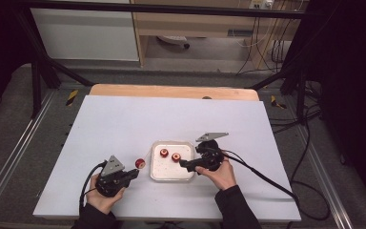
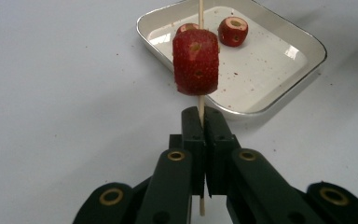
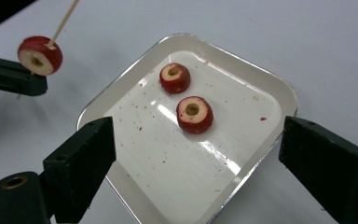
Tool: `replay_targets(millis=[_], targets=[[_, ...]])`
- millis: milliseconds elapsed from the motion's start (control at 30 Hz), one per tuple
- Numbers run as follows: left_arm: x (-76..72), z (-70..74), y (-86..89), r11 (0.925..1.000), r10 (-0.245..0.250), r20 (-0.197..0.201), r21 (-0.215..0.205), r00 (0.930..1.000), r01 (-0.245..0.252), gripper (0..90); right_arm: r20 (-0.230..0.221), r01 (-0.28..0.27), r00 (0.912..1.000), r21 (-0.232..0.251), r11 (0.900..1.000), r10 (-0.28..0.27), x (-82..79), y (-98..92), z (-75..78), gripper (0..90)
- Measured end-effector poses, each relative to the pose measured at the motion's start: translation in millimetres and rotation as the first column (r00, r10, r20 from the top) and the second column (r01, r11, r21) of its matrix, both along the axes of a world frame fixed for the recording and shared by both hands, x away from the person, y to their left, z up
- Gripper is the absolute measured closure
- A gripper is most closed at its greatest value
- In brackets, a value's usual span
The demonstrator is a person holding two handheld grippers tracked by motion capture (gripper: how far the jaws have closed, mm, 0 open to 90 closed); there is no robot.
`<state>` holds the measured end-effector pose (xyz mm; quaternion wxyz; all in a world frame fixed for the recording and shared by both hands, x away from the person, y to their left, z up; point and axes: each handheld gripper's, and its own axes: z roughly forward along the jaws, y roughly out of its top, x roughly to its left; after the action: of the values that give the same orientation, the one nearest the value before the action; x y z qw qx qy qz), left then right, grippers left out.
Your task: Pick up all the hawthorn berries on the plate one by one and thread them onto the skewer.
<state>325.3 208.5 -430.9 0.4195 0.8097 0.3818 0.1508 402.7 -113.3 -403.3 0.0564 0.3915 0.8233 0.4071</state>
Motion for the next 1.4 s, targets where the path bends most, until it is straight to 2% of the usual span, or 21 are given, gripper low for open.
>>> replay_targets(millis=[167, 333, 433, 667, 800, 967, 1200, 1400], targets=[[-0.8, 0.2, 3.2, 0.9998, -0.007, -0.003, 0.02, 1.0, 0.007, 88.2, -0.048, -0.043, 0.9981, -0.122, 0.992, 0.038, 14.6, 13.1, 5.8, 13.9], [-0.8, -1.7, 5.8, 0.9995, -0.006, -0.006, 0.03, 1.0, 0.006, 88.2, -0.084, -0.088, 0.994, -0.223, 0.971, 0.071, 26.5, 29.9, 7.0, 15.9], [-0.2, -2.6, 7.5, 0.9994, -0.007, -0.009, 0.033, 0.9999, 0.007, 88.2, -0.101, -0.118, 0.9905, -0.28, 0.953, 0.093, 32.6, 40.4, 6.5, 18.5], [1.4, -3.9, 9.2, 0.9995, -0.005, -0.018, 0.031, 0.9998, 0.006, 88.2, -0.158, -0.167, 0.98, -0.321, 0.932, 0.121, 47.9, 58.2, 4.5, 27.9], [2.0, -3.8, 10.7, 0.9996, -0.001, -0.02, 0.028, 0.9998, 0.001, 88.2, -0.184, -0.176, 0.9756, -0.328, 0.928, 0.119, 54.8, 62.7, -0.9, 34.2], [2.7, -4.5, 10.6, 0.9995, -0.001, -0.021, 0.031, 0.9998, 0.002, 88.2, -0.209, -0.183, 0.9707, -0.325, 0.928, 0.118, 59.1, 63.9, -6.2, 42.1], [3.0, -4.6, 10.8, 0.9996, -0.002, -0.024, 0.029, 0.9997, 0.002, 88.2, -0.247, -0.192, 0.9618, -0.303, 0.934, 0.117, 62.2, 64.6, -8.5, 48.7], [2.9, -4.7, 10.5, 0.9995, -0.002, -0.023, 0.03, 0.9997, 0.003, 88.2, -0.26, -0.192, 0.9591, -0.313, 0.93, 0.111, 63.9, 65.0, -11.8, 54.7]])
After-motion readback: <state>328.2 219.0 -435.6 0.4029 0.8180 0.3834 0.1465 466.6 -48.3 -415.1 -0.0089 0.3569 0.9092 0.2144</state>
